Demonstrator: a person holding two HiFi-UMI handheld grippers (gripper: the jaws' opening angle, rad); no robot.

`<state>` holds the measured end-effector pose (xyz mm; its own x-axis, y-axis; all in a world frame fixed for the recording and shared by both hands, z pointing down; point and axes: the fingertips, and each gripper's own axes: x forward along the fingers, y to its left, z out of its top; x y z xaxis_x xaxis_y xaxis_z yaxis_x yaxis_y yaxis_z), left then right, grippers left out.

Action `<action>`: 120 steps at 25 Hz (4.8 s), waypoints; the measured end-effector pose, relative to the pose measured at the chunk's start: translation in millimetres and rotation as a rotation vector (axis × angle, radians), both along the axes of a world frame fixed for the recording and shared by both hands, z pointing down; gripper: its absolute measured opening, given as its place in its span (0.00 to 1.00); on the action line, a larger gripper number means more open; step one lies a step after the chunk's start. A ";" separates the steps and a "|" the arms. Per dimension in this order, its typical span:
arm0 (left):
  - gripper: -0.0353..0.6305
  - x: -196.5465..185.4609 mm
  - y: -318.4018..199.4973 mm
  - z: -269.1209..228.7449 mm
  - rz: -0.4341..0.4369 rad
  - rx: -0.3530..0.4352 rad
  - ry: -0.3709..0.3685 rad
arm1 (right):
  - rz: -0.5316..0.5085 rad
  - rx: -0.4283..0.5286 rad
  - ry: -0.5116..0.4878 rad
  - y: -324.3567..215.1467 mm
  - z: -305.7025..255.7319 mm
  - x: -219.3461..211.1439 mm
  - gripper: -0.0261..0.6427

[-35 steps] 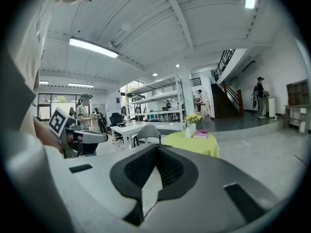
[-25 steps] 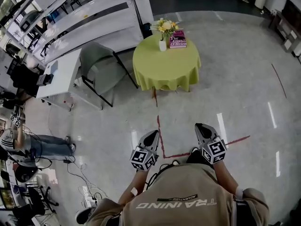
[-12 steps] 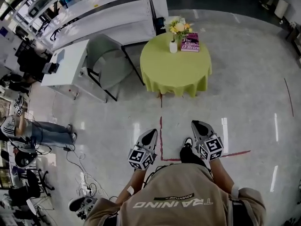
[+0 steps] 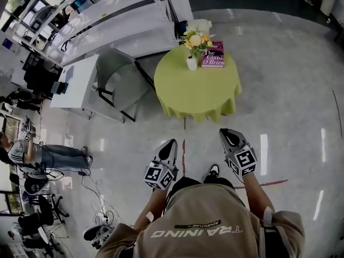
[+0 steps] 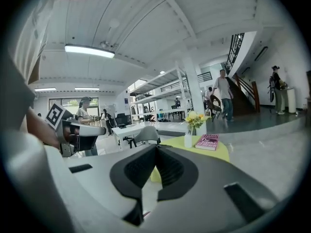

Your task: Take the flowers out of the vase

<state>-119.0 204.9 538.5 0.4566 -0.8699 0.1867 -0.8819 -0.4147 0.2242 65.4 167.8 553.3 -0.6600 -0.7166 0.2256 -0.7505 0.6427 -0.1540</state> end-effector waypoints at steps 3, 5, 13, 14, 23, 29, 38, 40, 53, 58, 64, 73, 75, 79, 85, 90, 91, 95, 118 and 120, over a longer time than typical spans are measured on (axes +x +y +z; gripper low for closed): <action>0.06 9.5 -17.5 4.6 -0.001 -0.014 0.010 | 0.000 -0.021 0.000 -13.3 5.8 9.6 0.04; 0.06 11.3 -25.1 6.9 0.001 -0.017 0.008 | 0.003 -0.039 -0.003 -18.4 13.7 11.2 0.04; 0.06 -2.4 -63.1 23.4 0.024 -0.017 -0.015 | -0.002 -0.056 0.009 -50.8 27.1 -2.5 0.04; 0.06 -4.3 -70.7 26.0 0.030 -0.016 -0.008 | 0.000 -0.056 0.013 -57.7 28.0 -4.3 0.04; 0.06 -33.8 -161.3 17.6 0.132 0.012 0.011 | 0.082 -0.052 0.048 -125.0 16.1 -32.1 0.04; 0.06 -66.4 -209.6 18.6 0.209 0.027 -0.010 | 0.151 -0.044 0.032 -163.8 12.3 -69.8 0.04; 0.06 -74.2 -249.7 27.0 0.246 0.030 -0.044 | 0.177 -0.091 0.084 -191.7 22.4 -76.7 0.04; 0.06 -75.2 -258.2 28.2 0.238 0.014 -0.037 | 0.193 -0.102 0.057 -200.9 19.3 -73.4 0.04; 0.06 -37.2 -361.4 18.7 0.213 -0.018 -0.101 | 0.117 -0.096 0.000 -318.5 32.5 -38.9 0.04; 0.06 -21.7 -409.7 15.0 0.153 -0.021 -0.111 | 0.030 -0.045 0.053 -358.6 23.9 -32.1 0.04; 0.06 -12.5 -442.9 26.3 0.146 -0.024 -0.116 | -0.015 -0.031 0.128 -372.9 32.2 -28.7 0.04; 0.06 -15.0 -458.1 41.3 0.210 -0.019 -0.114 | 0.058 -0.047 0.081 -379.2 22.9 -45.3 0.04; 0.06 -17.1 -461.2 42.8 0.221 -0.014 -0.103 | 0.063 -0.047 0.086 -377.5 23.2 -49.9 0.04; 0.06 -20.0 -470.5 54.0 0.231 -0.018 -0.074 | 0.079 -0.053 0.096 -381.5 31.4 -53.0 0.04; 0.06 -11.2 -484.0 78.4 0.285 -0.063 -0.060 | 0.119 -0.071 0.103 -382.8 38.9 -46.9 0.04; 0.39 8.0 -510.6 103.7 0.350 -0.120 -0.107 | 0.162 -0.086 0.099 -382.4 43.1 -37.4 0.04; 0.43 11.8 -517.8 109.4 0.361 -0.134 -0.118 | 0.167 -0.086 0.099 -383.0 43.9 -36.2 0.04; 0.42 27.6 -543.8 136.7 0.416 -0.169 -0.193 | 0.178 -0.095 0.101 -387.6 46.0 -33.3 0.04; 0.17 71.1 -578.8 170.6 0.525 -0.160 -0.336 | 0.298 -0.183 0.086 -387.4 72.4 -1.1 0.04; 0.17 71.3 -579.3 159.3 0.514 -0.137 -0.325 | 0.293 -0.187 0.084 -383.9 74.3 -1.3 0.04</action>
